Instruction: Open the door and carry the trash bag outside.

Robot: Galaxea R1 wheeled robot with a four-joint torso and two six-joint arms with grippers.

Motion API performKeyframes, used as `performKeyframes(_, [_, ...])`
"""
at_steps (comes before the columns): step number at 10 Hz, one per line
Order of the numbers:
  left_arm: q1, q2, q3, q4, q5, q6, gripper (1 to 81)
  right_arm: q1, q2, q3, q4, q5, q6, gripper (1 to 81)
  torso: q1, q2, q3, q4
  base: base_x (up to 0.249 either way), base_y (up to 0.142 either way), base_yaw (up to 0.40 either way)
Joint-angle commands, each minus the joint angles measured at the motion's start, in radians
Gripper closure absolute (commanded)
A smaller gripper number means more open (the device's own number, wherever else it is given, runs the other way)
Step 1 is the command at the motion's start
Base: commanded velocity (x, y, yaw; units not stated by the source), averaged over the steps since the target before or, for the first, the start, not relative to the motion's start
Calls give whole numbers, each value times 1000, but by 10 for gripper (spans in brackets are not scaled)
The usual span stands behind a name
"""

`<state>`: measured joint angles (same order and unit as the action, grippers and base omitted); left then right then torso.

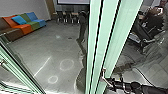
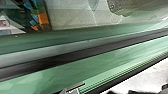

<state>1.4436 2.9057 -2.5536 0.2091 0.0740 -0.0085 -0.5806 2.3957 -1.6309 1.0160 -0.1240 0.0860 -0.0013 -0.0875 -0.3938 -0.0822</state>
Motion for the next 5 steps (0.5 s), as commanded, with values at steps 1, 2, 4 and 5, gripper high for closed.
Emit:
performKeyframes(1, [-15, -9, 7, -13, 70, -4, 811, 103, -2, -141, 61, 213, 101, 10, 1, 0, -41, 0, 0, 0, 0])
performKeyframes(2, [-15, -8, 7, -13, 70, -4, 811, 107, -2, -142, 56, 213, 101, 10, 1, 0, -60, 0, 0, 0, 0])
performKeyframes(4, [-15, -8, 7, -13, 70, -4, 811, 120, -2, -159, 52, 211, 101, 10, 1, 0, -97, 0, 0, 0, 0])
performKeyframes(5, [-15, -9, 7, -13, 70, -4, 811, 126, -2, -168, 49, 210, 101, 10, 1, 0, -157, 0, 0, 0, 0])
